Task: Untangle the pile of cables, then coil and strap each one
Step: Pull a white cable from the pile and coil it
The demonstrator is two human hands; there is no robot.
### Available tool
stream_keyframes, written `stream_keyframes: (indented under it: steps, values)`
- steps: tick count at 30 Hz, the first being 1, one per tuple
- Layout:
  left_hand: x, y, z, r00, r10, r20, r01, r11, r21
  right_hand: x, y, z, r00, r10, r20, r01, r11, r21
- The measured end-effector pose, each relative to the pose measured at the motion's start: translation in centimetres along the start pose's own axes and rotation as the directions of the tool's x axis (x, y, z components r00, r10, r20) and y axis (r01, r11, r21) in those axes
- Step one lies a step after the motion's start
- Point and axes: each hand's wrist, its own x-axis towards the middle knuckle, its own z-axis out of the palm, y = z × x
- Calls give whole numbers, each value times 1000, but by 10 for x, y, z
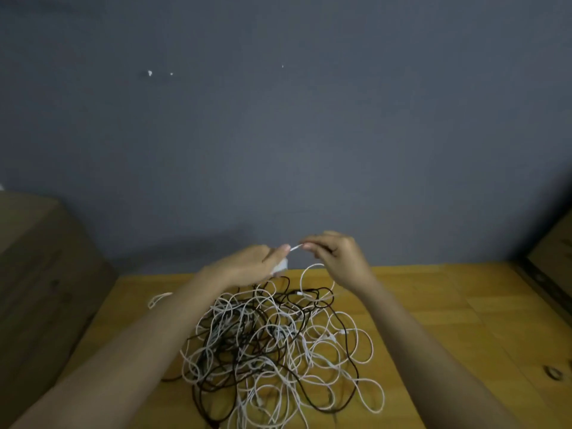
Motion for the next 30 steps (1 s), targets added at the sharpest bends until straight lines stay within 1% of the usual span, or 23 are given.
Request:
stream_keyframes:
  steps: [2,3,5,6,7,8,9,10,11,12,13,14,15,16,17,19,21,23,25,27,28,29,30]
  values:
    - [-10,9,14,998,3,59,12,965,-263,2,2,7,999,39,24,-42,994,100]
    - [-13,12,17,999,20,45,2,895,-446,2,2,15,996,84,22,-87,977,197]
    - [-14,16,16,997,30,-67,-71,637,-768,-6,5,31,973,226,45,-224,884,409]
    - [-12,16,13,991,16,-130,-120,501,-857,-13,7,40,952,298,72,-295,830,473]
    - [-8,15,12,985,-9,-173,-155,407,-900,-21,9,49,928,355,111,-360,785,504]
    - [-4,15,14,980,-36,-194,-167,372,-913,-29,9,58,909,383,164,-410,753,514]
    - [0,13,19,976,-66,-209,-166,399,-902,-37,7,67,898,379,225,-440,743,504]
    - [3,11,25,965,-107,-241,-159,494,-855,-44,2,77,889,351,295,-455,754,473]
    - [5,5,31,942,-152,-298,-135,641,-755,-51,-3,86,878,311,364,-454,784,423]
    - [6,-3,37,921,-176,-347,-76,793,-604,-57,-9,93,866,268,421,-433,824,366]
    - [5,-14,41,920,-173,-352,8,906,-423,-62,-13,98,862,223,455,-387,869,307]
    - [3,-26,44,931,-171,-324,87,962,-257,-67,-15,100,865,183,468,-329,910,252]
    - [-1,-35,45,943,-162,-290,125,982,-141,-70,-15,99,875,148,460,-265,943,202]
    - [-6,-43,47,960,-132,-248,120,991,-63,-71,-13,95,896,114,429,-196,969,153]
    - [-11,-48,49,974,-96,-203,92,995,-31,-70,-11,89,920,89,381,-138,985,103]
    - [-23,-50,57,992,-98,-82,89,990,-107,-62,-5,73,958,96,270,-118,991,67]
    - [-33,-45,68,983,-178,35,180,924,-338,-52,0,58,968,134,211,-170,972,163]
    - [-38,-37,74,981,-165,102,194,779,-596,-49,0,49,958,128,258,-205,932,299]
    - [-38,-27,74,991,-79,109,135,647,-751,-52,-9,46,916,102,387,-295,826,480]
    - [-38,-21,69,995,-48,88,100,553,-827,-59,-19,50,873,100,477,-403,700,590]
    - [-38,-18,65,995,-68,76,101,514,-852,-63,-24,52,872,105,478,-414,680,605]
    - [-37,-17,63,992,-110,56,103,499,-861,-66,-27,55,888,122,444,-396,692,604]
    - [-35,-16,62,987,-162,13,97,521,-848,-66,-30,59,913,152,380,-364,725,584]
